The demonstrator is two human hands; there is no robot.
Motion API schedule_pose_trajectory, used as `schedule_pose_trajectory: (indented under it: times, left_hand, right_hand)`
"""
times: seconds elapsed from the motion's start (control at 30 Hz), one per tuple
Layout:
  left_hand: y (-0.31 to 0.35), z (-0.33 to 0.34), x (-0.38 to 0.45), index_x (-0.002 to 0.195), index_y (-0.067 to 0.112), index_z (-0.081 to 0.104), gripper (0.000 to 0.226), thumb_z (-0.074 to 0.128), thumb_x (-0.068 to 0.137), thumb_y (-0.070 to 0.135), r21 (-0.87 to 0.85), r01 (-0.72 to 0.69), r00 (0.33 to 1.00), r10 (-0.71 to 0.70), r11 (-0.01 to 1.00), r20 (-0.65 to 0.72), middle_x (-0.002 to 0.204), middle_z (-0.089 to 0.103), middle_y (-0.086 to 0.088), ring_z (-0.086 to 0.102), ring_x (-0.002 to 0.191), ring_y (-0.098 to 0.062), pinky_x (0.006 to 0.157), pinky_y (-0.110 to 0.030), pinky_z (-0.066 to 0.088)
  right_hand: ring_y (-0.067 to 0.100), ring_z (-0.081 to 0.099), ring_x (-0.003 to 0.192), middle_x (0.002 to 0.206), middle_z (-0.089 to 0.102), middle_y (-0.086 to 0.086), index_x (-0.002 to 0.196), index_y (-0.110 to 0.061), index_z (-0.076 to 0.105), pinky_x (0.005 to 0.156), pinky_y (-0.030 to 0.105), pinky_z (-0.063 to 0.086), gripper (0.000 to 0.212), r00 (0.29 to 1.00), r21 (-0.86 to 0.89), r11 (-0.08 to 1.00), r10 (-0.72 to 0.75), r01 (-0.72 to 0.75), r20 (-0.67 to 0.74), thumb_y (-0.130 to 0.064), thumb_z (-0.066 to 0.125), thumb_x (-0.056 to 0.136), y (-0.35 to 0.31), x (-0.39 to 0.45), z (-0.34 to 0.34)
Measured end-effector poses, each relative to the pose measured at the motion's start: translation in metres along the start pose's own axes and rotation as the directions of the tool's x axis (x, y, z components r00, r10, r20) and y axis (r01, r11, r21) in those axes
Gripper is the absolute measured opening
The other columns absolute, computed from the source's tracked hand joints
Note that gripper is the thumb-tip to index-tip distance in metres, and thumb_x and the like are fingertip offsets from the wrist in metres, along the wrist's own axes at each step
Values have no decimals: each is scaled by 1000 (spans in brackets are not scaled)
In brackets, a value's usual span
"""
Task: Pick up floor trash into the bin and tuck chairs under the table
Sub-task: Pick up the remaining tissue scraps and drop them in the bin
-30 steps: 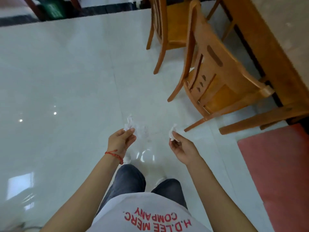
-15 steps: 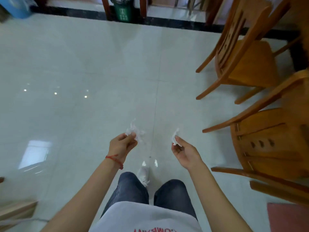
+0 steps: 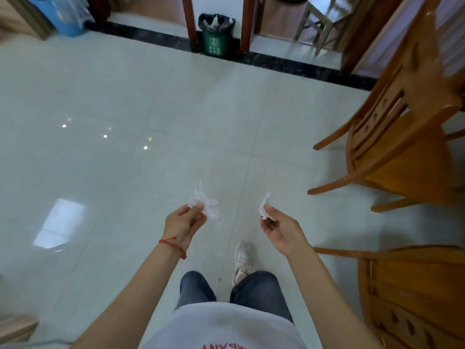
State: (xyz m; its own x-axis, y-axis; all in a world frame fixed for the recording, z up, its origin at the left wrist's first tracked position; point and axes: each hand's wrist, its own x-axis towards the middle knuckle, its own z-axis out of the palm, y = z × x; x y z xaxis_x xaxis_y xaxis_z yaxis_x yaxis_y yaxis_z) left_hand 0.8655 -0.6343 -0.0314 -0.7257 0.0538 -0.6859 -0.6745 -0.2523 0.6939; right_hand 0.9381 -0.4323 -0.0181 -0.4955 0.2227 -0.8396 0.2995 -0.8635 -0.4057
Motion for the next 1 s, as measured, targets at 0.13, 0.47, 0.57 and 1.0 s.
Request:
schedule_pose_trajectory:
  times: [0.13,0.47,0.57,1.0]
  left_hand:
    - [24,36,24,61,8,57,22,62,81,1,-1,-9,1000,9,1000,-22,46,53,6,53,45,-4,56,-17,53]
    - [105,89,119,60,10,67,23,63,81,2,-76,-21,1000,20,997,-14,52,61,3,58,49,-6,55,-18,54]
    - [142,99,161,55,13,69,29,63,80,2,-85,-17,1000,17,996,6,50,61,4,59,49,-5,55,-18,54]
    - [296,124,320,59,12,69,24,63,81,5,-89,-13,1000,15,996,22,51,59,3,57,50,-5,57,-17,53]
  right_hand:
    - [15,57,69,75,61,9,78,0,63,54,19,54,5,1000,-39,999,-16,17,27,4,61,81,-50,25,28]
    - [14,56,64,56,63,4,72,-1,64,52,18,52,9,999,-64,998,19,-16,49,3,62,80,-114,100,125]
    - [14,56,65,66,61,6,76,0,63,52,19,53,6,999,-57,998,12,-10,42,3,62,81,-134,130,168]
    - [16,56,75,81,59,10,88,1,61,58,20,55,6,994,24,997,70,-72,79,0,61,82,-201,231,336]
